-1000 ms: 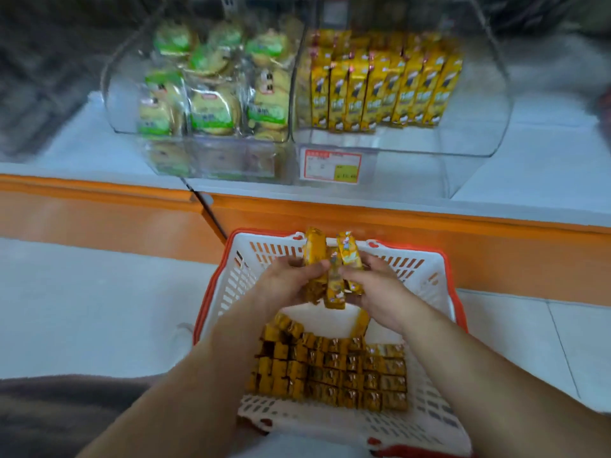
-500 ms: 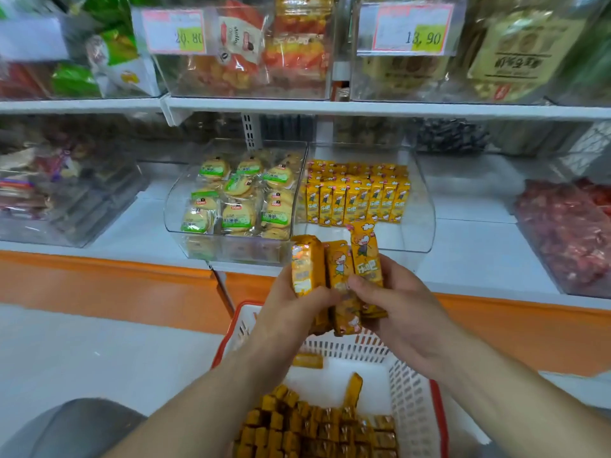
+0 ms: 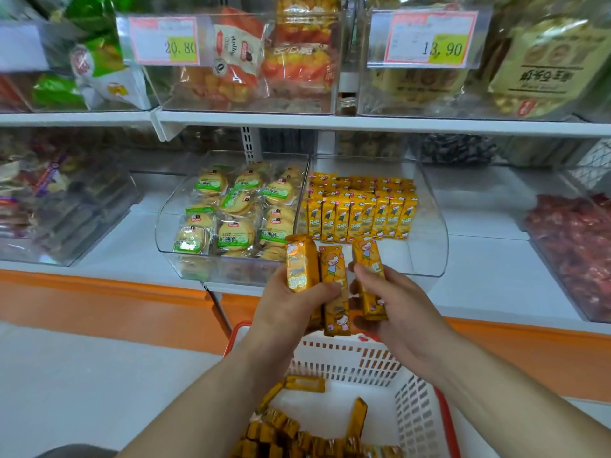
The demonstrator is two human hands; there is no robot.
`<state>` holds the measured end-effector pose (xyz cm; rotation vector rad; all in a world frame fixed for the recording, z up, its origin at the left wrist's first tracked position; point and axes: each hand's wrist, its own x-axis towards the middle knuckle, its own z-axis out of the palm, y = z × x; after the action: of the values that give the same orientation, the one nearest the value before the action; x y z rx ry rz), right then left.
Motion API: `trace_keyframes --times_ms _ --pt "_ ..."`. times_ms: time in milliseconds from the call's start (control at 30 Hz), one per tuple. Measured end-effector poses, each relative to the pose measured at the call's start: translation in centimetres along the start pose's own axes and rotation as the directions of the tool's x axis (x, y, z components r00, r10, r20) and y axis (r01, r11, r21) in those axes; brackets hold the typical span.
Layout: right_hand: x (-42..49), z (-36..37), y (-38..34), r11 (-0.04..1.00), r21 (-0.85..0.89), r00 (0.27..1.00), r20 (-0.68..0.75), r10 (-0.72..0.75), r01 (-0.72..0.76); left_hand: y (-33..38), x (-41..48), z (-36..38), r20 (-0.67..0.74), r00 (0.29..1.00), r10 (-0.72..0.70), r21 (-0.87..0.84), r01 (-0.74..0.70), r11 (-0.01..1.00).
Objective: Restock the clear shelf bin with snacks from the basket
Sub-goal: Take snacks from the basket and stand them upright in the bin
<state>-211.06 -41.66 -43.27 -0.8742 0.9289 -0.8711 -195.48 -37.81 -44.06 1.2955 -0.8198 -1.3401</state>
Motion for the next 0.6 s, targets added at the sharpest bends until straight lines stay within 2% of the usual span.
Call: trace_keyframes --times_ms 100,233,467,600 --pt "0.7 -0.1 -0.2 0.997 -0.076 0.998 -0.055 -0.019 0.015 0.3 0.9 -0.6 0.010 1.000 0.017 0.006 -0.017 1.000" --pt "1.1 0.3 -0.6 0.993 -0.111 0.997 -0.061 -0.049 0.042 0.6 1.2 -1.4 0.015 1.000 0.027 0.017 -0.027 0.999" --pt "1.7 0.3 -2.3 0.994 -0.087 0.989 -0.124 -0.084 0.074 1.5 1.7 -2.5 -0.031 0.998 0.046 0.013 -0.045 0.999" --pt "4.3 -1.2 -4.8 0.919 -0.345 0.946 -0.185 -0.268 0.193 2.0 2.0 -2.7 -0.039 0.997 0.071 -0.024 -0.072 0.997"
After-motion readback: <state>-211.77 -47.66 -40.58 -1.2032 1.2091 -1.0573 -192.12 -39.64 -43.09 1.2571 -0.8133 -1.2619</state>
